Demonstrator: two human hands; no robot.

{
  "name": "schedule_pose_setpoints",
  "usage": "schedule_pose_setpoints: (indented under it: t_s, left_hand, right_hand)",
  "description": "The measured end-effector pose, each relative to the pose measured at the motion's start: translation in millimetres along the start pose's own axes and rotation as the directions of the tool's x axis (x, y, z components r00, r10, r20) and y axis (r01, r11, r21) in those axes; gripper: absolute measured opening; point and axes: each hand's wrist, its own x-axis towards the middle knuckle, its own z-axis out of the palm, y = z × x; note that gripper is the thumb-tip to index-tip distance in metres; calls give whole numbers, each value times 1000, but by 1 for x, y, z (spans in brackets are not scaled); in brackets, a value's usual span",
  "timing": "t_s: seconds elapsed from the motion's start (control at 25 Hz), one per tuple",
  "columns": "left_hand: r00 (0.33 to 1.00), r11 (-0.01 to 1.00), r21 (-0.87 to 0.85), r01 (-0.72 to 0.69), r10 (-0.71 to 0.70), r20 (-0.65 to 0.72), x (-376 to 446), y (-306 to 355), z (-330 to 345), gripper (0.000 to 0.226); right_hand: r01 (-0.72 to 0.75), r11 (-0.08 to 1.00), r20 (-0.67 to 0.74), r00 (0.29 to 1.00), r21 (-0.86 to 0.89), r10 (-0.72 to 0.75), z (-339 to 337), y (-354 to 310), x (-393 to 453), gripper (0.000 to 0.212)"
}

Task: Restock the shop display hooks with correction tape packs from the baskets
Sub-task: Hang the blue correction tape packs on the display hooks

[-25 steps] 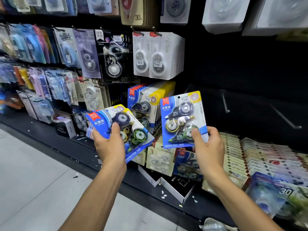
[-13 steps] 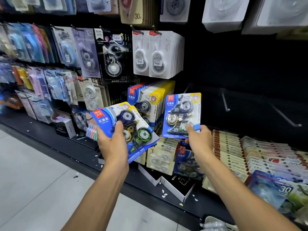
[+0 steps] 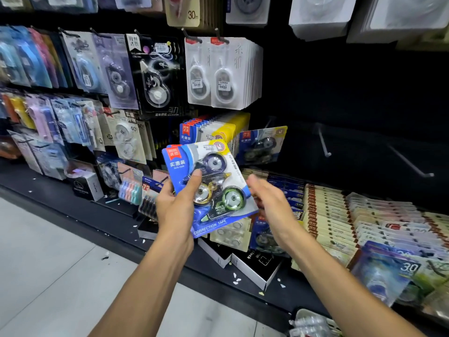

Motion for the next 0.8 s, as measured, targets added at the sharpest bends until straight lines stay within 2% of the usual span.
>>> schedule_pose_setpoints:
  t_s: [0.04, 0.12, 0.24, 0.4, 0.48, 0.56, 0.72, 0.8]
  left_hand:
    - [1000, 1000, -6, -4, 4, 22, -1, 0, 2, 29]
    - [998, 1000, -28, 4, -2, 65, -4, 0, 5, 41]
    - [996, 998, -36, 52, -49, 74, -4, -1, 8, 18]
    - [994, 999, 19, -29, 31, -106, 4, -8, 8, 14]
    - [975, 996, 40, -80, 87, -207, 8, -8, 5, 15]
    - [952, 991, 54, -119, 130, -278, 11, -8, 1, 27]
    - [938, 986, 70, -152, 166, -304, 9, -4, 2, 27]
    - [945, 986, 66, -152, 164, -283, 5, -2, 4, 32]
  right_hand:
    - [24, 1000, 64, 998, 6, -25, 1, -2, -6, 35]
    - [34, 999, 55, 998, -11, -33, -2, -5, -10, 36]
    - [8, 1000, -20, 1000, 14, -8, -11, -6, -8, 25]
    - [44, 998, -179, 983, 41, -36, -29, -1, -2, 28]
    - [70, 996, -297, 951, -53, -83, -39, 4, 3, 27]
    - [90, 978, -380, 911, -189, -157, -47, 4, 4, 26]
    - [167, 968, -482, 843, -187, -239, -44, 3, -6, 26]
    - [174, 934, -442, 844, -312, -305, -41, 1, -6, 29]
